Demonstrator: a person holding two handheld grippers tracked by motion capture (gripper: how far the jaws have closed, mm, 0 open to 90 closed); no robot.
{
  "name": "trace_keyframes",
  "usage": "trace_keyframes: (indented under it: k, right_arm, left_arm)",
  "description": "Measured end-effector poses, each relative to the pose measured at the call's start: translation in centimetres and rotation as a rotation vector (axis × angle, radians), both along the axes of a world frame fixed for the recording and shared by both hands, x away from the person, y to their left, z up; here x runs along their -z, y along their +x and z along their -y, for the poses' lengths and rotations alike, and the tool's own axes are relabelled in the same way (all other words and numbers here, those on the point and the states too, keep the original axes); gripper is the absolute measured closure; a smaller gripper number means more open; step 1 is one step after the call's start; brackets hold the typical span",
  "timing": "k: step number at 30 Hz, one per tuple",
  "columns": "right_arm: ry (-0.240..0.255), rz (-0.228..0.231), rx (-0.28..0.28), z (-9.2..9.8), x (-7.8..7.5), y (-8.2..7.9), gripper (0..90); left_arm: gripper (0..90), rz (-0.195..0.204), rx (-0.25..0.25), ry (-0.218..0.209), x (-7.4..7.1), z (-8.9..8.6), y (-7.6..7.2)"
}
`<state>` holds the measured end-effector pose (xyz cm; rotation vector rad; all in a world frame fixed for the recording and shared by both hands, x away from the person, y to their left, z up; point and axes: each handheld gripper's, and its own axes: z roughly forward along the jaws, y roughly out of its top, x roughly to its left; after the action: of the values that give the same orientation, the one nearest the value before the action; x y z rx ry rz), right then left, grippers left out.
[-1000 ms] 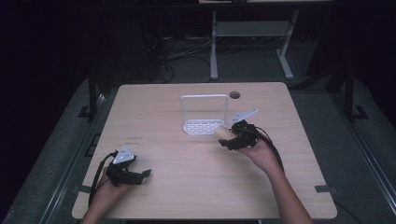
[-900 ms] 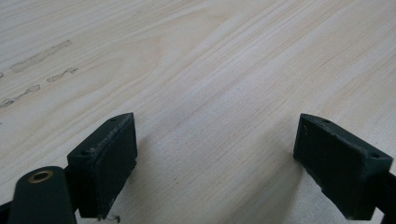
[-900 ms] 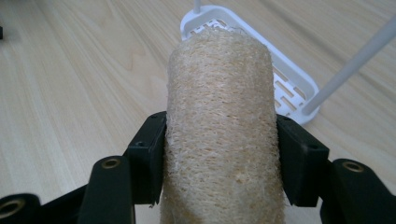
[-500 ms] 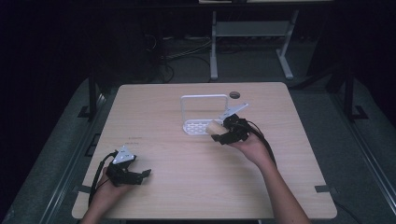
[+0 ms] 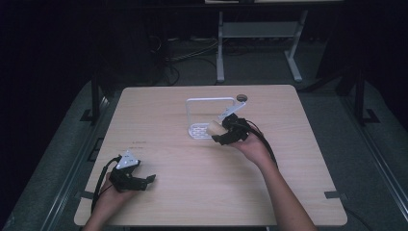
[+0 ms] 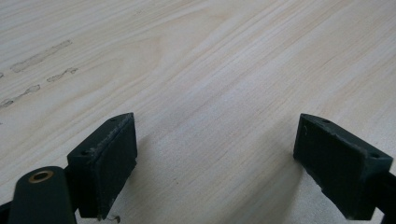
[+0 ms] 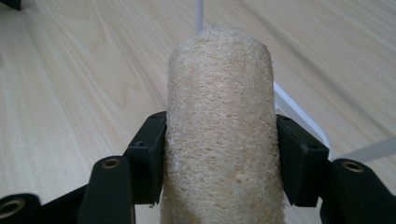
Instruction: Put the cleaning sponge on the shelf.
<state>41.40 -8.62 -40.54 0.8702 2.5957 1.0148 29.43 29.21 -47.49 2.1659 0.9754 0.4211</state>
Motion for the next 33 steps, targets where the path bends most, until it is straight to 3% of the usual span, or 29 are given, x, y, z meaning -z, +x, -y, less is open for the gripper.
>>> trace_keyframes:
  k: [22, 33]
  right_arm:
    - [-0.017, 0.006, -0.013, -2.8, 2.0, 3.0, 41.2]
    - [-0.023, -0.008, -0.002, -3.7, 3.0, 3.7, 41.2]
  left_arm:
    - [13.0, 0.000, 0.000, 0.000, 0.0, 0.0, 0.0]
    - [13.0, 0.001, 0.003, -0.001, 0.0, 0.0, 0.0]
